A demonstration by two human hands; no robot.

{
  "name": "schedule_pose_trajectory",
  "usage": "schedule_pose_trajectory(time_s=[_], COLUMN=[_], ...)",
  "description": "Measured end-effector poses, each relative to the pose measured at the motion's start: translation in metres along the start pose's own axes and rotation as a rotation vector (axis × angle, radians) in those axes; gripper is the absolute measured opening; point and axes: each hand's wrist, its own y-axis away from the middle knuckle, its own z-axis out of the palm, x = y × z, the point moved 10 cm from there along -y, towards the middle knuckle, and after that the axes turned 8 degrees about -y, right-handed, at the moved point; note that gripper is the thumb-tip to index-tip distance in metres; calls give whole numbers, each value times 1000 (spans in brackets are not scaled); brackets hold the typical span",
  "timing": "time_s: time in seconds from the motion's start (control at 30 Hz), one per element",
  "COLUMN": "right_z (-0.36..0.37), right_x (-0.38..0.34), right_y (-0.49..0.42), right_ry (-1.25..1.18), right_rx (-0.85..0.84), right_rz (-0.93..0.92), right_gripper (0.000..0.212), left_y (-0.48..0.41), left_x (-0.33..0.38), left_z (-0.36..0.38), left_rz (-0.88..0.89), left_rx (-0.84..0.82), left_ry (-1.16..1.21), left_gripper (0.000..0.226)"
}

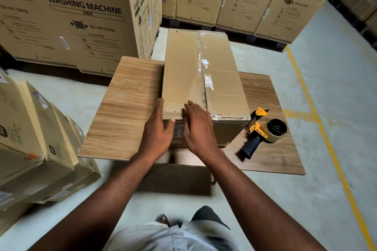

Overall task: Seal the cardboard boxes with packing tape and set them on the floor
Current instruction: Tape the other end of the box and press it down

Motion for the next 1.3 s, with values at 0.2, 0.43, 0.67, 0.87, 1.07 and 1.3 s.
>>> schedule_pose_trajectory(time_s=[0.2, 0.43, 0.67, 0.87, 1.07, 1.3], right_z=[-25, -27, -38, -41, -35, -31], right_x=[47, 69, 73, 92, 114, 125], right_y=[4, -40, -105, -176, -225, -254], right_ry=[88, 10, -81, -106, -120, -10], right_rx=[7, -95, -143, -84, -57, -18], right_rz=[37, -33, -60, -96, -17, -31], right_gripper=[52, 54, 37, 26, 32, 36], left_y=[-10, -53, -109, -166, -228, -285], left_x=[54, 69, 68, 62, 64, 60], left_z=[66, 101, 113, 121, 129, 137], left_rz=[349, 404, 410, 391, 358, 319], left_rx=[-337, -472, -499, -451, -435, -426], left_ry=[-522, -695, -724, -736, -681, -661], left_gripper=[59, 55, 53, 50, 43, 46])
